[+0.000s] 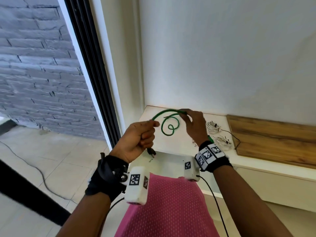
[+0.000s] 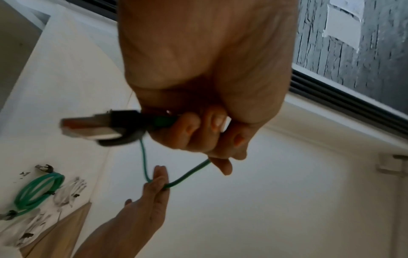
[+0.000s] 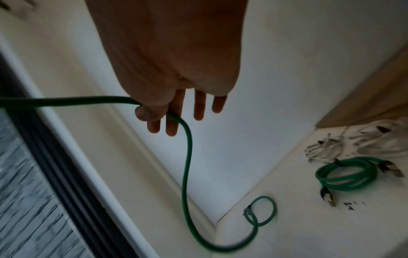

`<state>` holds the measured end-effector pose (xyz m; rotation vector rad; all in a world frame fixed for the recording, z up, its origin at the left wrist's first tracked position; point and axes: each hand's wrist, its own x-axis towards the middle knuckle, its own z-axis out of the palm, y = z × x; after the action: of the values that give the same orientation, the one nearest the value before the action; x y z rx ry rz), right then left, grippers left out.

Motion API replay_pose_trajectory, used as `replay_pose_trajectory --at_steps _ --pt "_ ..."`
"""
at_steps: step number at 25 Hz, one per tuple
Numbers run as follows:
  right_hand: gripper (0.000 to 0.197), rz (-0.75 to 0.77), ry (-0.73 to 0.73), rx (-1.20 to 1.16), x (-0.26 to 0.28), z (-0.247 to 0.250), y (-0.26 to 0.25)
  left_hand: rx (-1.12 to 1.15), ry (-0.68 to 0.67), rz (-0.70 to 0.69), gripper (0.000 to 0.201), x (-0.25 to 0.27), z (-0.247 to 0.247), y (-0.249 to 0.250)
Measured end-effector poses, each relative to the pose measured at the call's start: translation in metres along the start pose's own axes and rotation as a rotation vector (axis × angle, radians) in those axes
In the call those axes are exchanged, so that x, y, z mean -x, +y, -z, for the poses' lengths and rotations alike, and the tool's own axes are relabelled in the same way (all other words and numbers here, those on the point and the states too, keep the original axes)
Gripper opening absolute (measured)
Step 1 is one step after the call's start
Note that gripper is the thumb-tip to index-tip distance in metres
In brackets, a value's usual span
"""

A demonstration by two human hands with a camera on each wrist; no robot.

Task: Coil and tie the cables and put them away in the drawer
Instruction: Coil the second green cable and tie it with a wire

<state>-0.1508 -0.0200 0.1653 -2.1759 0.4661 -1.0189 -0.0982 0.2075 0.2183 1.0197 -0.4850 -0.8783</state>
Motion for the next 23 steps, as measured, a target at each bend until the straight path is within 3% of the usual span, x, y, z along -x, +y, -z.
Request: replay_pose_trajectory --at_steps 2,6,8,12,14,18,23 --pt "0.016 -0.139 -0.115 -0.070 -0.001 0.005 0.002 0.069 -0.078 -0.061 0.027 0.005 -0.005 0.007" --pt "0.024 -0.233 -0.404 -0.387 0.028 -0.001 -0.031 0.080 -0.165 -0.243 0.038 0.007 -0.024 0.017" --pt "0.027 -0.196 -0.542 -0.284 0.043 0.000 -0.046 -0.027 -0.136 -0.315 0.034 0.006 -0.031 0.021" --pt "0.035 0.020 -0.855 0.071 0.064 0.007 -0.074 -0.408 -0.002 -0.358 0.018 0.000 -0.030 0.020" --pt "0.047 0.057 -0.960 0.165 0.072 0.016 -0.084 -0.566 0.013 -0.328 0.033 -0.007 -0.021 0.015" --pt "0.030 0.049 -0.912 0.215 0.072 0.044 -0.088 -0.601 0.090 -0.237 0.062 -0.017 -0.008 -0.008" --pt "0.011 0.154 -0.634 0.209 0.062 0.065 -0.076 -0.326 0.166 -0.166 0.053 -0.040 0.008 -0.030"
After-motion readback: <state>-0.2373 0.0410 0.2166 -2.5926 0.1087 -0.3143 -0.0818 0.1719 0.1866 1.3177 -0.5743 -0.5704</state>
